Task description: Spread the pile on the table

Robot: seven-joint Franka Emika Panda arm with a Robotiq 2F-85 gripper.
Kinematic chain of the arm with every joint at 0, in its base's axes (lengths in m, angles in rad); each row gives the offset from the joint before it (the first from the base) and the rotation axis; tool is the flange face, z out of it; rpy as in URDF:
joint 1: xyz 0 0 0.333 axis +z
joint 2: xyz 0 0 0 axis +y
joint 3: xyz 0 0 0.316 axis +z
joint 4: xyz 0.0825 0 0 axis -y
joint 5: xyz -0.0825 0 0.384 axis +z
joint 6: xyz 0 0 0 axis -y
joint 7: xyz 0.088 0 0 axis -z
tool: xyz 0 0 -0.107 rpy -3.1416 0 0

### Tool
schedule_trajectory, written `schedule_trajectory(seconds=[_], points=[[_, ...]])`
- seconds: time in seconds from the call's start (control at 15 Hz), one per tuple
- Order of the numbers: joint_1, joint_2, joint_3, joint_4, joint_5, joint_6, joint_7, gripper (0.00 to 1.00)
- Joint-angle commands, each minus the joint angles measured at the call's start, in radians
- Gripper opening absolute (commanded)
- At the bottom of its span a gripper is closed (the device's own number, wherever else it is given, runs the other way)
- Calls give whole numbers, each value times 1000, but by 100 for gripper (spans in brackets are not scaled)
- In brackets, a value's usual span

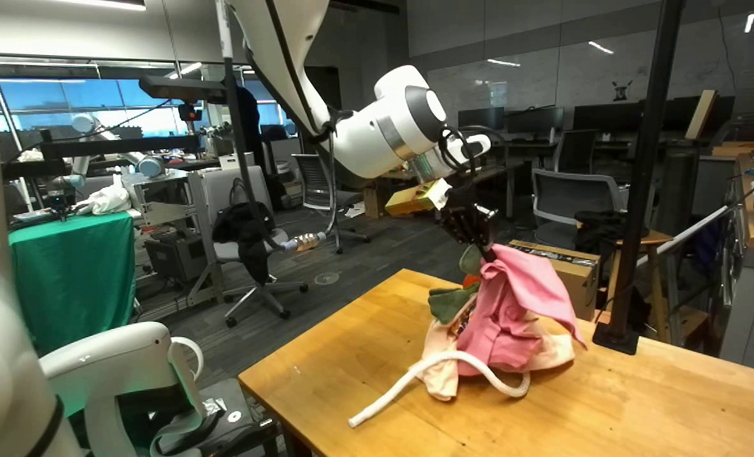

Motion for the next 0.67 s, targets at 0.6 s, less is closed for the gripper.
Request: schedule_trajectory(seconds=[0.6], points=[[-138, -275, 169, -4, -22, -168, 18, 3]])
